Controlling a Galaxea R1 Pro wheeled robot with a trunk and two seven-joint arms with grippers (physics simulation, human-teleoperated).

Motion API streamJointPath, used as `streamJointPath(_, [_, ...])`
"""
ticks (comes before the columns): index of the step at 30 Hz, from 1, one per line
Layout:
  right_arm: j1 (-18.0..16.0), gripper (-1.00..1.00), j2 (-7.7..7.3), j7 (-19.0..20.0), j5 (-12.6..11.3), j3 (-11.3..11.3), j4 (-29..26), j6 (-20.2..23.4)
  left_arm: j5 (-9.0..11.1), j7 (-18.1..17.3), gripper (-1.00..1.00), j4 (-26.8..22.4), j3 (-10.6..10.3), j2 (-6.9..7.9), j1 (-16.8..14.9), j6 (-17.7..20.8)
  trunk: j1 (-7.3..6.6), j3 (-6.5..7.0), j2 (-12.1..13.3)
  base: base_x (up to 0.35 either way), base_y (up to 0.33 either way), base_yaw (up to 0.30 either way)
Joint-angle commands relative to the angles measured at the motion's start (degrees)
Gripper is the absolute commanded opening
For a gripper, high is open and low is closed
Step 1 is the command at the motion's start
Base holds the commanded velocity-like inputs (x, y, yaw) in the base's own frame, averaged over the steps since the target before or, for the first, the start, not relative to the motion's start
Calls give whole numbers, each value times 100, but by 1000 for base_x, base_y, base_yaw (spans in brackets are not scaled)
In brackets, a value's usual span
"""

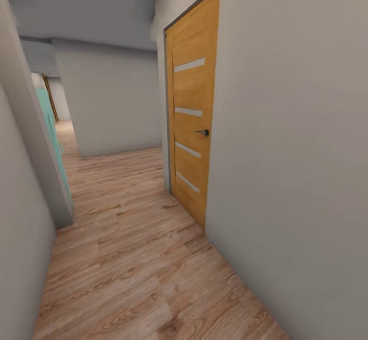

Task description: Move the two storage containers from the living room to the garage. In the garage, place one container on the floor and stack the other container on top of it (either order is fine).

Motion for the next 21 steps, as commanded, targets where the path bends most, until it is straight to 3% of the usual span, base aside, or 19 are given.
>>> streamJointPath(1, [-8,100,-2,19,-9,14,19,-37,15,3,100,-2,10,-2,0,-11,3,-6,-3,321,0,0])
streamJointPath(8, [-8,100,20,19,-9,16,19,-25,13,3,100,-1,10,1,0,-11,3,-6,-3,322,0,27])
streamJointPath(21, [-8,100,14,19,-9,16,19,-29,16,3,100,10,10,-3,0,-11,3,-6,-3,308,-112,261])
